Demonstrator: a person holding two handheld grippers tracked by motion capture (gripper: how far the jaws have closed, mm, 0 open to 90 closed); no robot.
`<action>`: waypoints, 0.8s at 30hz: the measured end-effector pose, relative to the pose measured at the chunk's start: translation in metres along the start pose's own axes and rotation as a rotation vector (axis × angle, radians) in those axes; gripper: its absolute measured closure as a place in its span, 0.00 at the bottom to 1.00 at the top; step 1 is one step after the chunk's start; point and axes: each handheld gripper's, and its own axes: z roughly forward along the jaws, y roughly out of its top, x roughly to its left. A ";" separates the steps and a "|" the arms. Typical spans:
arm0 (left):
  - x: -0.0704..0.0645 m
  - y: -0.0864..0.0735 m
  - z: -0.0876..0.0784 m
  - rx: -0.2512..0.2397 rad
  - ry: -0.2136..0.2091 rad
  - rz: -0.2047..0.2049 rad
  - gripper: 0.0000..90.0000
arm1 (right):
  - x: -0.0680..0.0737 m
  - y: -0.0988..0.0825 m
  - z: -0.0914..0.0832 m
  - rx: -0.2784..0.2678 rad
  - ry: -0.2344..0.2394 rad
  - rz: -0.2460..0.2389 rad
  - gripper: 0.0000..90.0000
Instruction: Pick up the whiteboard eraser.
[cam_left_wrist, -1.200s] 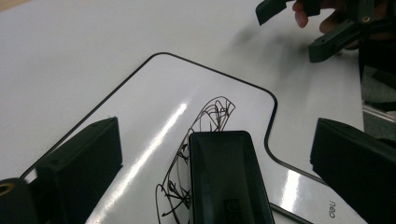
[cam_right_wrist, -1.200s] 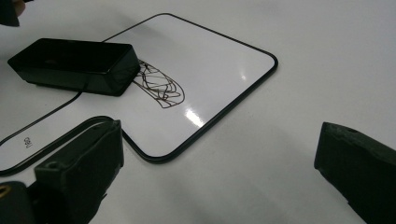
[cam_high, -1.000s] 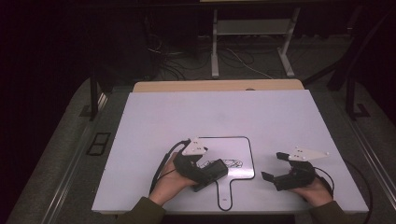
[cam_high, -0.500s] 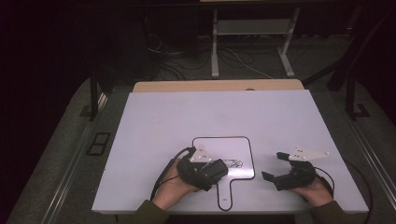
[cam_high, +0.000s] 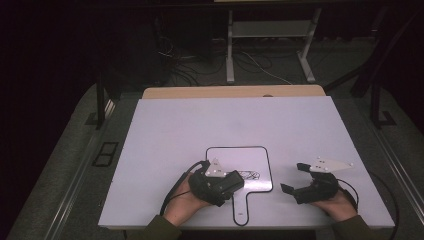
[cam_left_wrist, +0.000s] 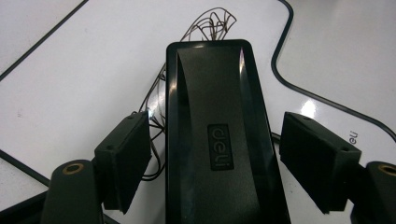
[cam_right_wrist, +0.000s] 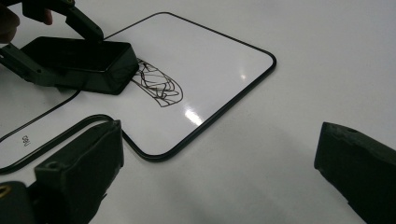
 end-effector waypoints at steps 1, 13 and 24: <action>0.000 0.000 0.000 0.000 0.002 -0.001 0.28 | 0.000 0.000 0.000 0.000 0.000 0.001 0.00; 0.000 -0.002 0.002 0.016 -0.008 -0.002 0.38 | 0.000 0.000 0.000 -0.003 0.000 0.001 0.00; 0.002 -0.003 0.001 0.019 -0.021 -0.006 0.41 | 0.000 0.000 0.000 -0.002 0.001 0.001 0.00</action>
